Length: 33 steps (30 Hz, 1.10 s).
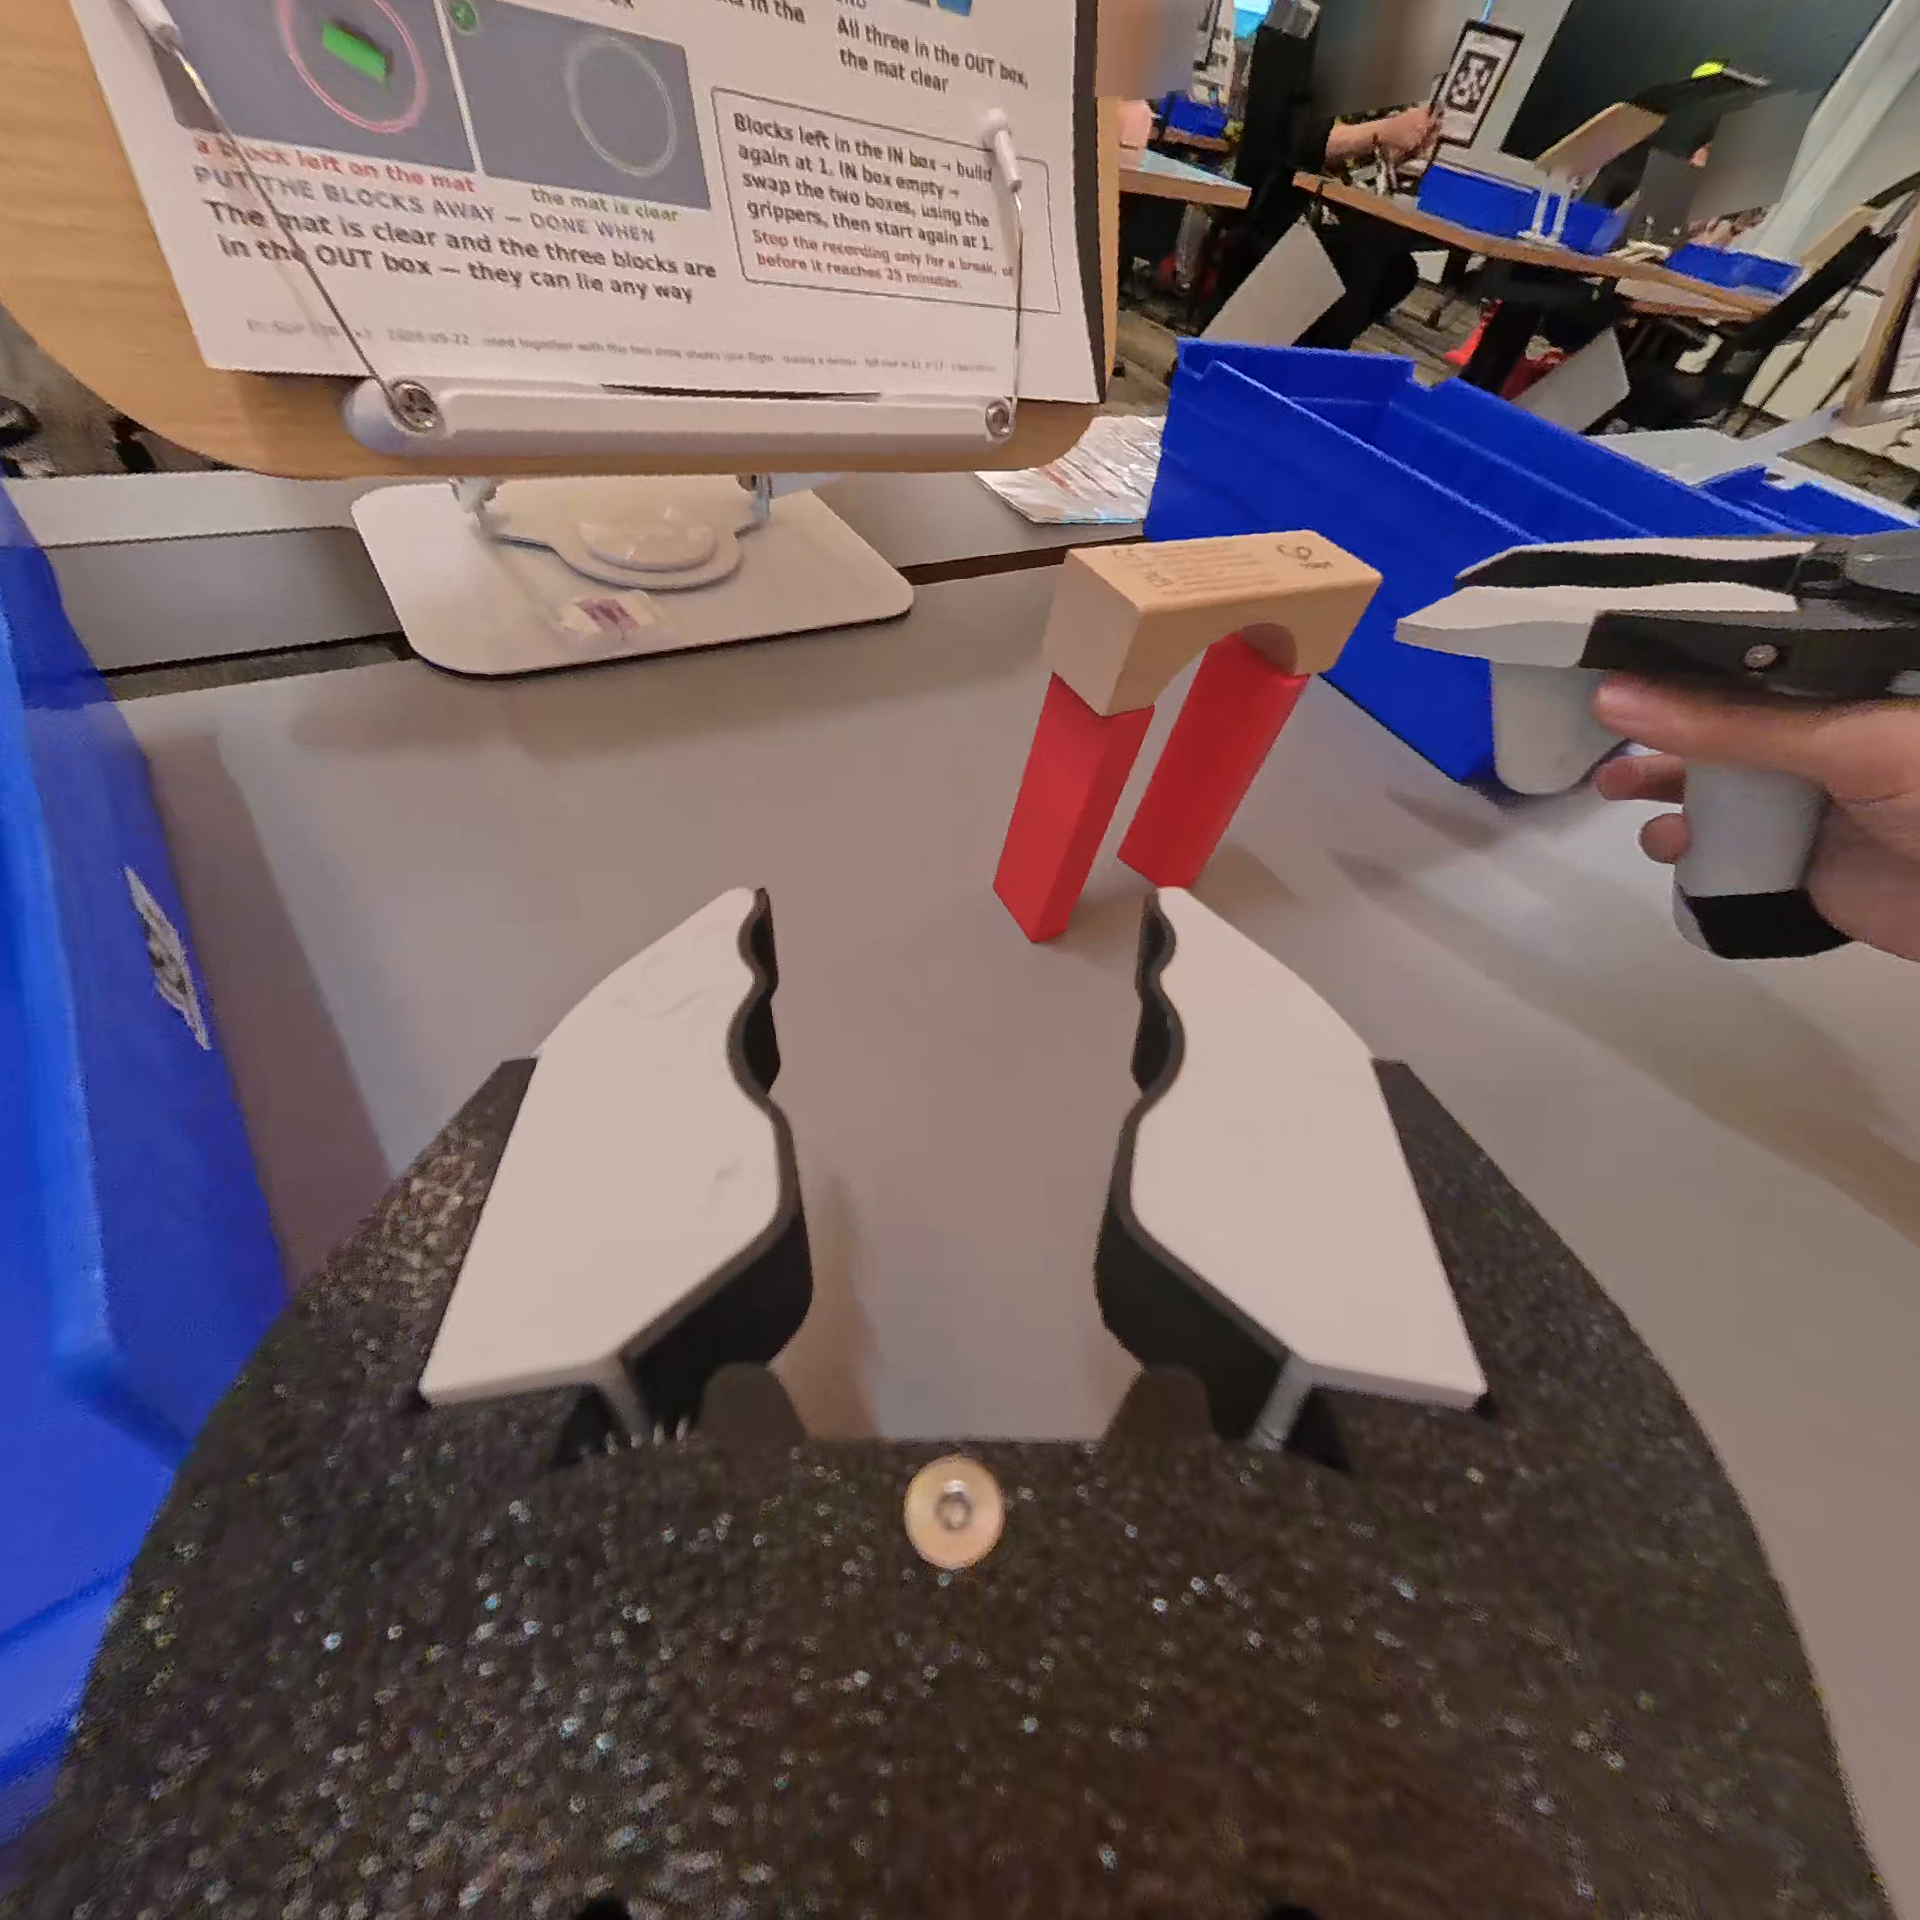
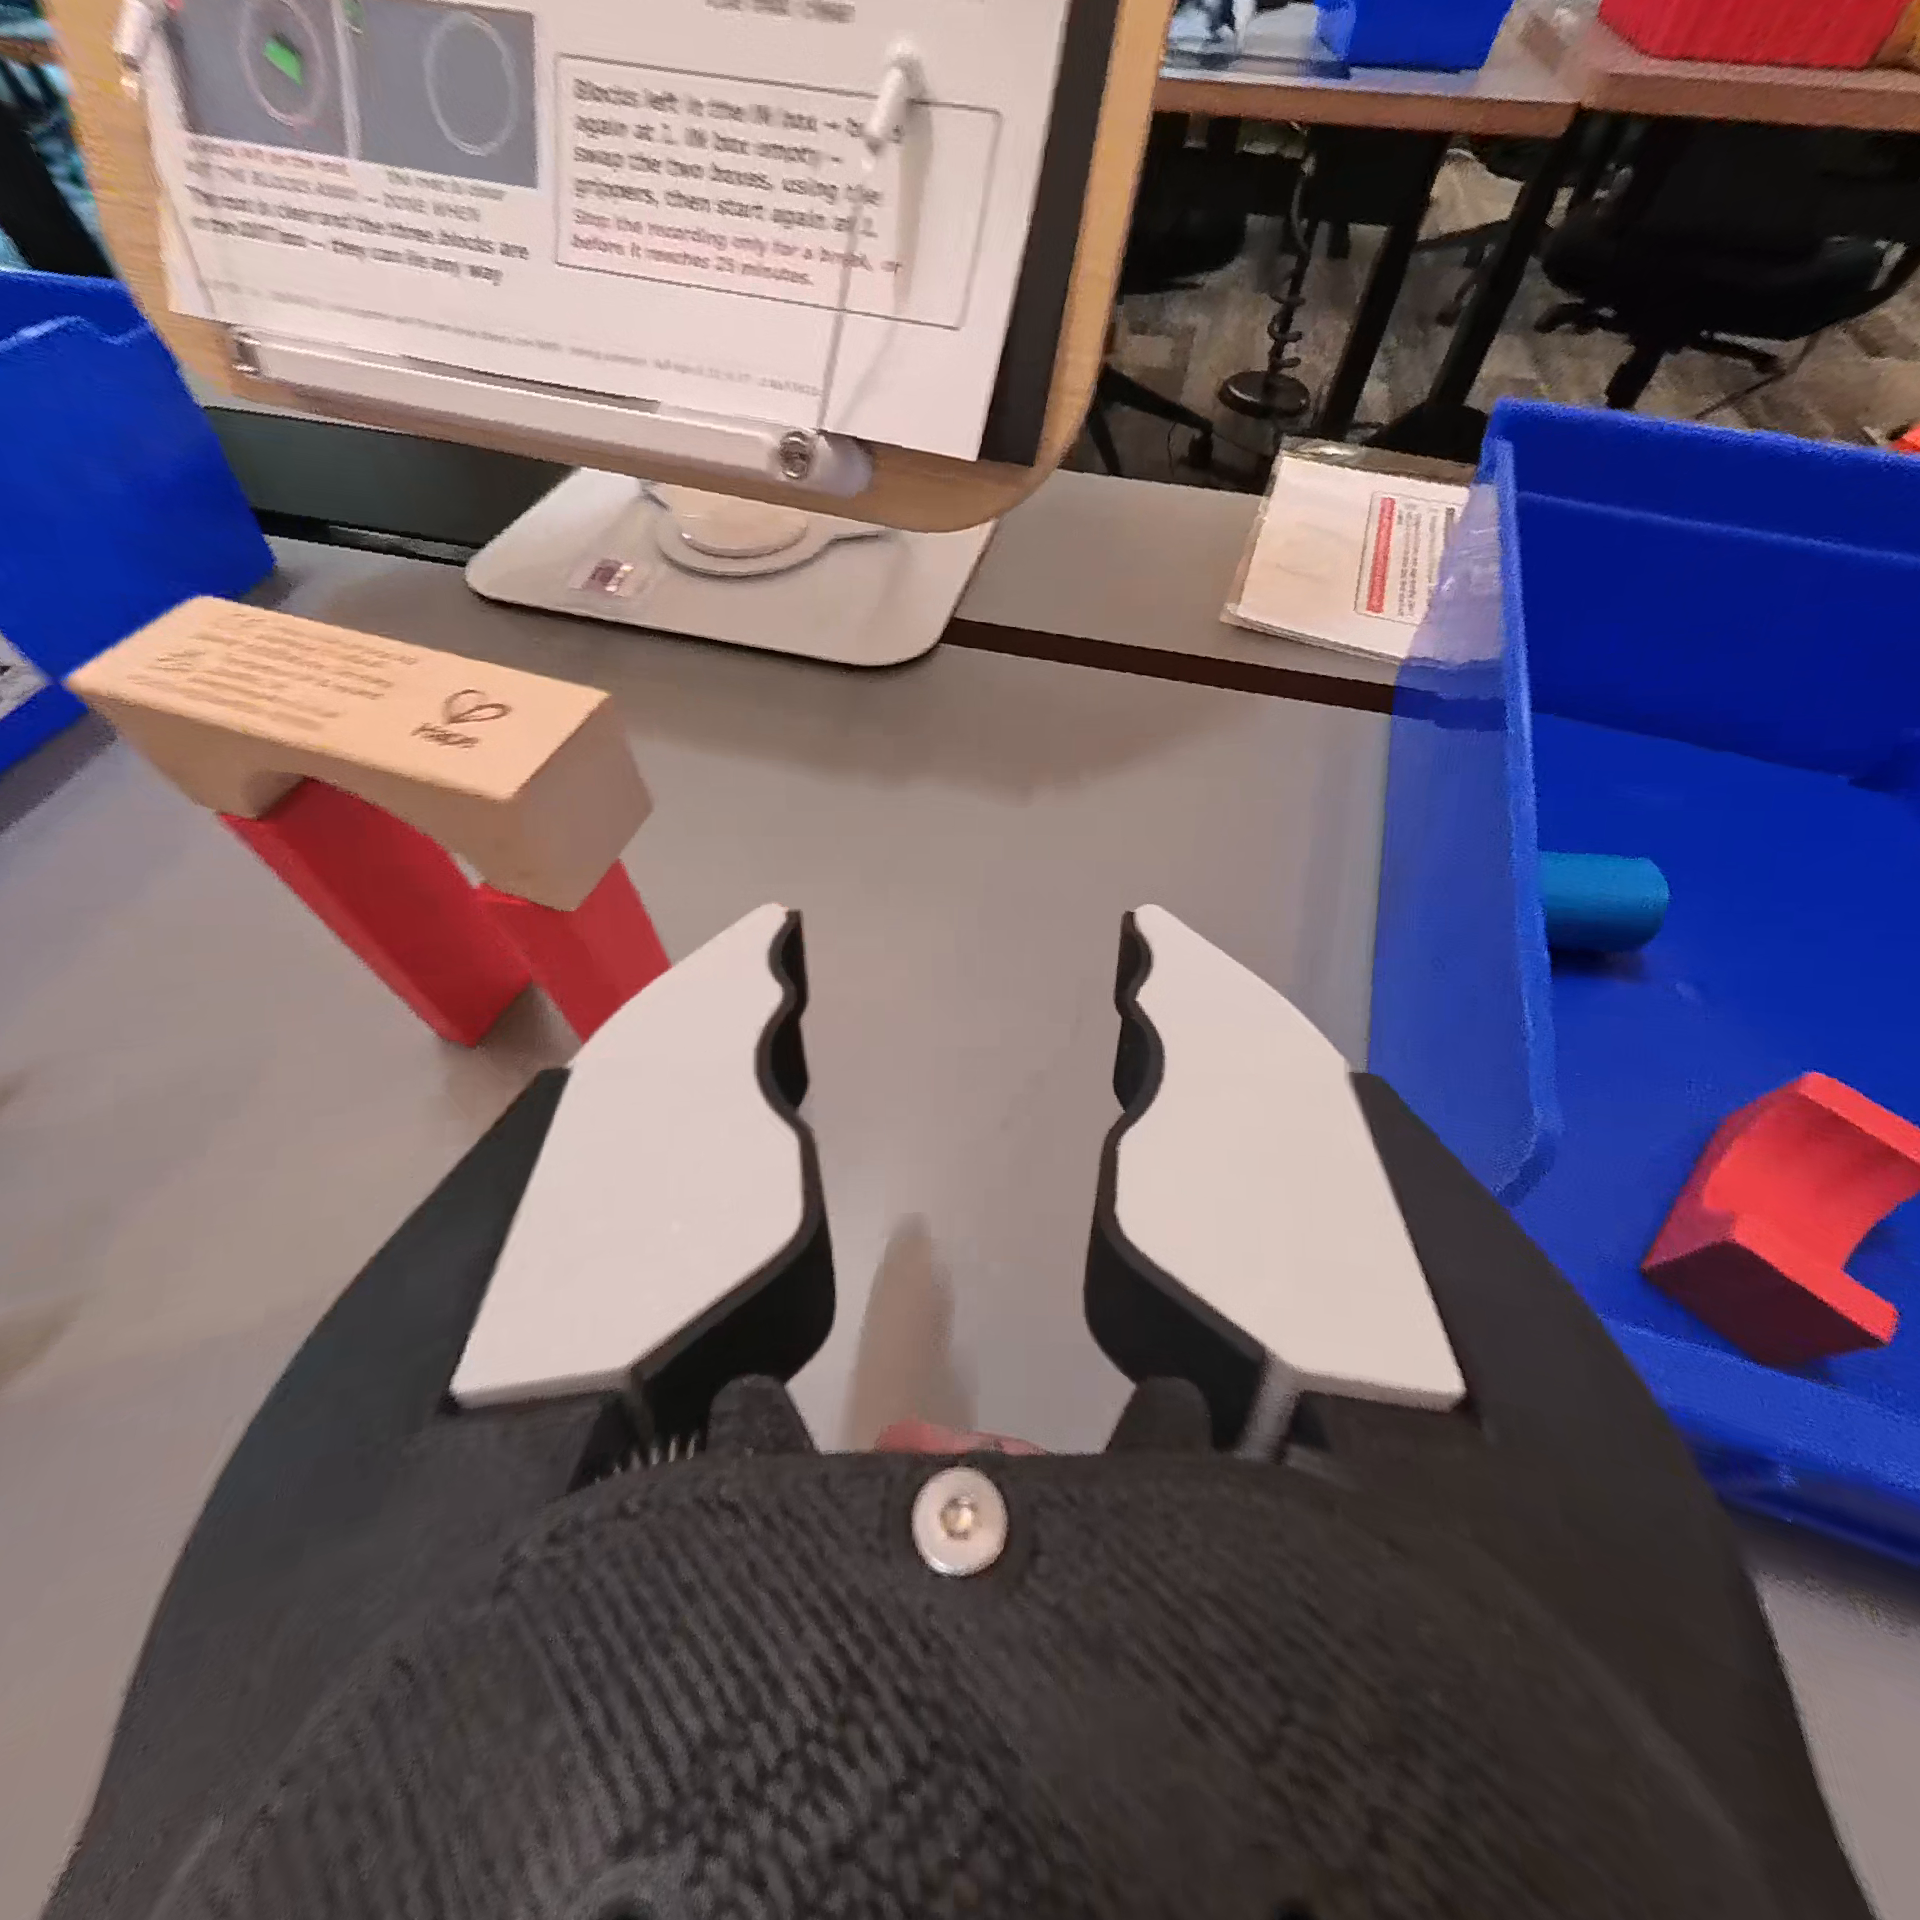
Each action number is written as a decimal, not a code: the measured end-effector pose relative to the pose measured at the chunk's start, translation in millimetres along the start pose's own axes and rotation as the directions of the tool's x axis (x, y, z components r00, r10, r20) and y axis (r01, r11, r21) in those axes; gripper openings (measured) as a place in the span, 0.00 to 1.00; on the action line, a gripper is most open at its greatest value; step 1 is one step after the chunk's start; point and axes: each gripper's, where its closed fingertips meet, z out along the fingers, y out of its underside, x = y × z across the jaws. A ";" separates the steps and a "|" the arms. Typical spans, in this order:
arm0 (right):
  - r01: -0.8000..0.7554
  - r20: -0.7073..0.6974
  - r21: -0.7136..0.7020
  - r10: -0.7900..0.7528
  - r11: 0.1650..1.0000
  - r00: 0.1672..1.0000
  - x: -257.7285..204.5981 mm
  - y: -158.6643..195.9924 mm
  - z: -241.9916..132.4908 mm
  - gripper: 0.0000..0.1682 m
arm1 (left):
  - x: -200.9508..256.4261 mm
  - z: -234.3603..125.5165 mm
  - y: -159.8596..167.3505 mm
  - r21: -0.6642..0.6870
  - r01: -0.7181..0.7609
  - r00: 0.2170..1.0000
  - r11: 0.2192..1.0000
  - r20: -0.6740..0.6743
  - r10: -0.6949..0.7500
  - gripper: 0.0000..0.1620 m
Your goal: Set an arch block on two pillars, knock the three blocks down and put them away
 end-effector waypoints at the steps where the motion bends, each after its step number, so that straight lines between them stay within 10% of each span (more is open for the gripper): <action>1: -0.012 -0.012 -0.009 0.012 1.000 1.000 2.4 2.1 2.7 0.31 | -2.1 0.6 -0.1 0.005 -0.007 1.000 1.000 0.014 0.007 0.41; 8: 0.005 -0.030 -0.077 -0.007 0.997 1.000 1.0 18.7 21.1 0.00 | -4.3 1.7 0.2 0.024 0.026 0.999 0.999 0.042 -0.027 0.41; 27: -0.003 -0.232 -0.202 -0.045 0.979 0.972 -8.5 14.8 29.0 0.00 | -16.6 -39.2 -15.4 -0.036 -0.113 0.984 0.993 0.131 0.117 0.32; 33: 0.173 0.033 -0.185 -0.170 0.967 0.985 -84.5 6.5 49.8 0.00 | -22.5 -50.6 -26.0 -0.002 -0.114 0.984 0.994 0.140 0.113 0.31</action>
